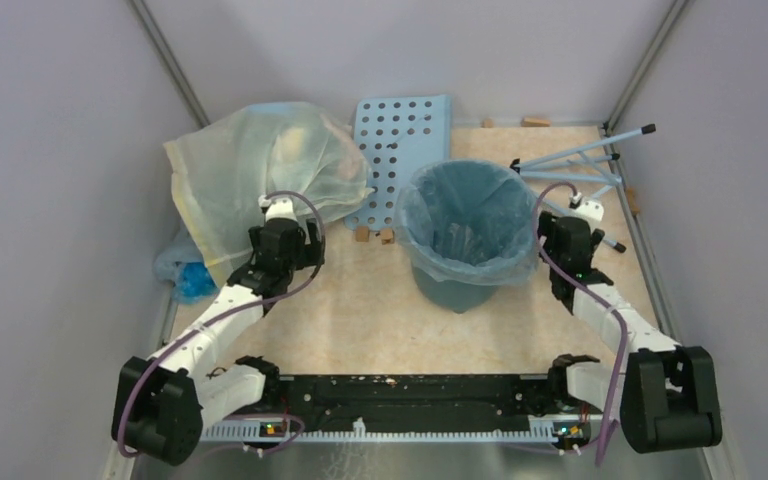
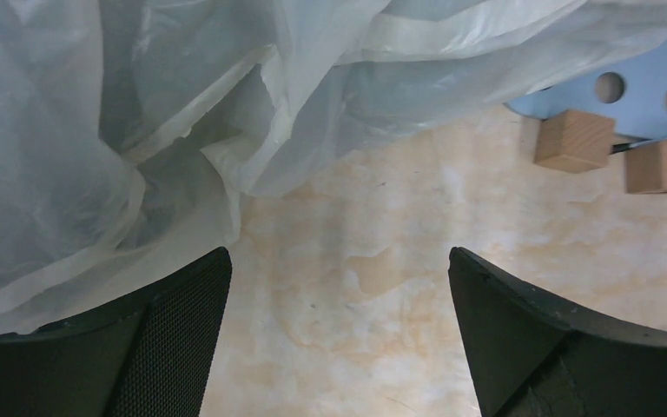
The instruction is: Put the trash bags into the trash bin
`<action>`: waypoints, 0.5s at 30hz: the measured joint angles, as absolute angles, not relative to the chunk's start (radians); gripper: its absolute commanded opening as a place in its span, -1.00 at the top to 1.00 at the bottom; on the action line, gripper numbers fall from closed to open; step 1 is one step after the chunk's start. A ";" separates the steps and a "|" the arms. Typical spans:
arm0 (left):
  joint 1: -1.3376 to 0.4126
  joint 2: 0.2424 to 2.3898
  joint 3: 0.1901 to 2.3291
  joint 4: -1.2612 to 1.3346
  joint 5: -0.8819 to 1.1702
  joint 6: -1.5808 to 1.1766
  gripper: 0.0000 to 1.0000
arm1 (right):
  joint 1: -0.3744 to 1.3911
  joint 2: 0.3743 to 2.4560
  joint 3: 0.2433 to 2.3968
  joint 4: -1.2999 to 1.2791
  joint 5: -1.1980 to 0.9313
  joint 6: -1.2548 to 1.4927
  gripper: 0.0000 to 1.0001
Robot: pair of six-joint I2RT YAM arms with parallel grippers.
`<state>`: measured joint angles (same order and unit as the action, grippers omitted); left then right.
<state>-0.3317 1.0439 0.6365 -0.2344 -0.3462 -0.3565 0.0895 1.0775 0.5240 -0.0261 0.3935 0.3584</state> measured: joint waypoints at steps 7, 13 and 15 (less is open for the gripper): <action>-0.239 1.149 0.531 0.047 -0.329 -0.192 -0.97 | 0.089 1.161 0.246 0.538 0.238 0.112 -0.66; -0.146 1.273 0.506 0.262 -0.290 -0.110 -0.97 | 0.088 1.364 0.205 0.913 0.188 0.017 -0.67; -0.117 1.310 0.494 0.319 -0.273 -0.091 -0.98 | 0.087 1.428 0.195 1.016 0.197 0.011 -0.68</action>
<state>-0.1169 1.3098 0.4938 0.3191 -0.2729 -0.0910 0.0868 1.4284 0.1947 1.0161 0.1967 0.0113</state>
